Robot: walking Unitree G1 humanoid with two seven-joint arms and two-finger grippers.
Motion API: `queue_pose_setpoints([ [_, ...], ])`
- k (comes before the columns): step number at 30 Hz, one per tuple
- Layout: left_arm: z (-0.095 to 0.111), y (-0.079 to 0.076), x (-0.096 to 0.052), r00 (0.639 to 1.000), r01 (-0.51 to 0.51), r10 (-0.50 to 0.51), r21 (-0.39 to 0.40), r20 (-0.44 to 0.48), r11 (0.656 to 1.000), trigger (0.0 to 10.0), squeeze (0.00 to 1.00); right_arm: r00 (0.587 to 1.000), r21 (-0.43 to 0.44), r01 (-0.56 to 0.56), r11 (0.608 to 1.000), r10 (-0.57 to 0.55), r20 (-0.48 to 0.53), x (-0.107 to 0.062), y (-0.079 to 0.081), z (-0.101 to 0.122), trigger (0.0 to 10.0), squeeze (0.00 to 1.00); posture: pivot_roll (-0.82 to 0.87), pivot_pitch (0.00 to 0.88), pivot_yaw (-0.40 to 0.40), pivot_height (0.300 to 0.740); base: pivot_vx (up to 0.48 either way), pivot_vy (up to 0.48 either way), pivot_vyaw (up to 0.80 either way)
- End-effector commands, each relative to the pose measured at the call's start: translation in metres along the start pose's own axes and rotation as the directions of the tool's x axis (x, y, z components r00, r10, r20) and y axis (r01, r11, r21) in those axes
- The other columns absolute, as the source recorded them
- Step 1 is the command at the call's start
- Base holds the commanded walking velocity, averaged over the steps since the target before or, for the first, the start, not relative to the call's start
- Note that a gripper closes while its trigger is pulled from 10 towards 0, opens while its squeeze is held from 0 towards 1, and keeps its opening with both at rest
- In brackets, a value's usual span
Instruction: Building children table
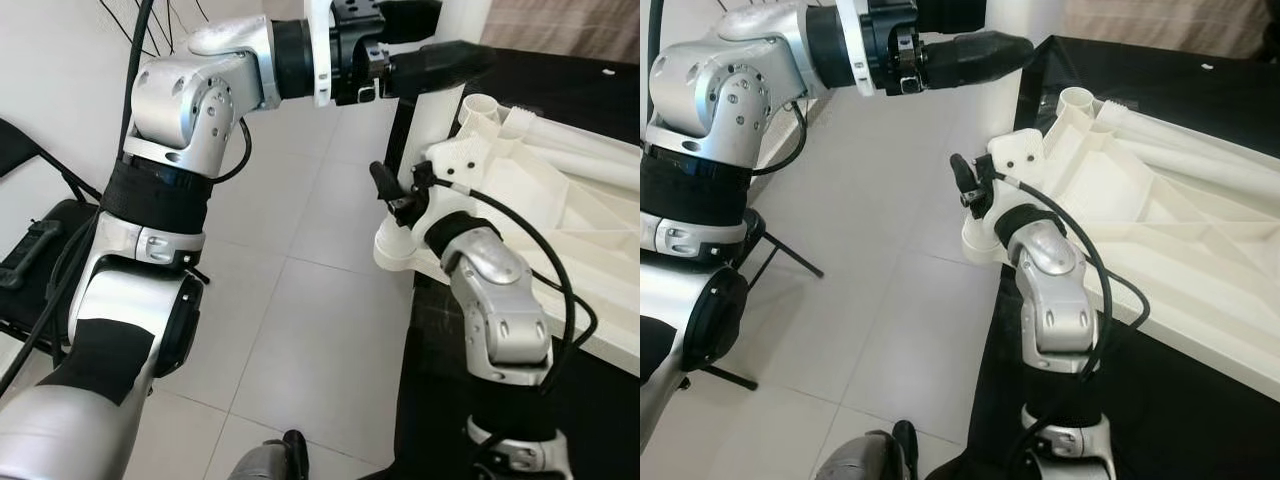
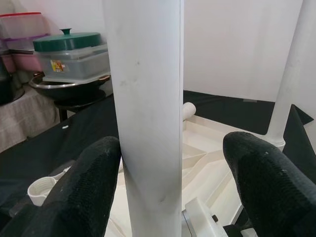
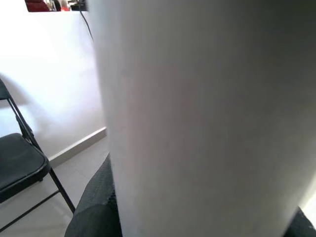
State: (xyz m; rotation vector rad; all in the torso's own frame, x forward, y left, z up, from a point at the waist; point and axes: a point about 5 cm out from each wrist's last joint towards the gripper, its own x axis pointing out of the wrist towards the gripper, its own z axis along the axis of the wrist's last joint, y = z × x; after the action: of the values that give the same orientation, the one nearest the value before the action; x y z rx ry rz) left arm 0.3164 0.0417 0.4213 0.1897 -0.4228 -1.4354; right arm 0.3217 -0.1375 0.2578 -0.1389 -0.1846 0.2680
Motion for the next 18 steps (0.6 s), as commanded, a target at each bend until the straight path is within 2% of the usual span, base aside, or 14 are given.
queue_pose_setpoints([
  [1,0.003,-0.003,-0.004,1.000,0.026,-0.026,0.024,-0.008,0.999,10.0,0.00,0.951,-0.054,0.232,0.971,-0.238,-0.199,-0.012,-0.038,-0.028,0.0,0.00,0.12,0.221,0.013,0.740,0.000,0.000,0.00],
  [2,0.002,-0.004,-0.007,0.999,0.037,-0.037,0.017,-0.019,0.999,10.0,0.00,0.939,-0.072,0.273,0.959,-0.282,-0.196,-0.015,-0.045,-0.025,0.0,0.00,0.11,0.221,0.017,0.740,0.000,0.000,0.00],
  [3,0.002,-0.004,-0.007,0.999,0.037,-0.037,0.017,-0.019,0.999,10.0,0.00,0.939,-0.072,0.273,0.959,-0.282,-0.196,-0.015,-0.045,-0.025,0.0,0.00,0.11,0.221,0.017,0.740,0.000,0.000,0.00],
  [8,0.003,-0.023,-0.035,0.988,0.145,-0.147,-0.058,-0.047,0.988,10.0,0.00,0.917,-0.097,0.337,0.936,-0.350,-0.190,-0.023,-0.063,-0.021,0.0,0.00,0.10,0.221,0.018,0.740,0.000,0.000,0.00],
  [10,0.003,-0.026,-0.041,0.987,0.147,-0.150,-0.060,-0.053,0.987,10.0,0.00,0.916,-0.098,0.340,0.935,-0.353,-0.190,-0.023,-0.064,-0.021,0.0,0.00,0.10,0.221,0.018,0.740,0.000,0.000,0.00],
  [11,0.005,-0.029,-0.049,0.989,0.134,-0.137,-0.052,-0.062,0.990,10.0,0.00,0.916,-0.099,0.340,0.935,-0.353,-0.190,-0.024,-0.066,-0.021,0.0,0.00,0.10,0.220,0.018,0.740,0.000,0.000,0.00],
  [13,0.005,-0.030,-0.052,0.989,0.127,-0.130,-0.049,-0.065,0.991,10.0,0.00,0.916,-0.100,0.340,0.935,-0.353,-0.191,-0.024,-0.066,-0.021,0.0,0.00,0.10,0.220,0.018,0.740,0.000,0.000,0.00],
  [14,0.006,-0.029,-0.056,0.992,0.100,-0.102,-0.033,-0.073,0.994,10.0,0.00,0.915,-0.099,0.342,0.934,-0.355,-0.190,-0.024,-0.067,-0.021,3.1,0.00,0.10,0.220,0.018,0.740,0.000,0.000,0.00],
  [15,0.007,-0.028,-0.061,0.994,0.068,-0.069,-0.013,-0.084,0.998,10.0,0.00,0.915,-0.100,0.344,0.934,-0.357,-0.189,-0.024,-0.068,-0.021,7.1,0.00,0.10,0.219,0.020,0.740,0.000,0.000,0.00],
  [16,0.007,-0.027,-0.065,0.995,0.038,-0.037,0.007,-0.092,0.999,10.0,0.00,0.914,-0.101,0.347,0.932,-0.360,-0.189,-0.024,-0.069,-0.021,10.0,0.00,0.10,0.218,0.021,0.740,0.000,0.000,0.00],
  [18,0.009,-0.021,-0.076,0.992,-0.065,0.070,0.053,-0.103,0.996,10.0,0.00,0.907,-0.087,0.362,0.928,-0.372,-0.196,-0.026,-0.071,-0.022,10.0,0.00,0.10,0.218,0.021,0.740,0.000,0.000,0.00],
])
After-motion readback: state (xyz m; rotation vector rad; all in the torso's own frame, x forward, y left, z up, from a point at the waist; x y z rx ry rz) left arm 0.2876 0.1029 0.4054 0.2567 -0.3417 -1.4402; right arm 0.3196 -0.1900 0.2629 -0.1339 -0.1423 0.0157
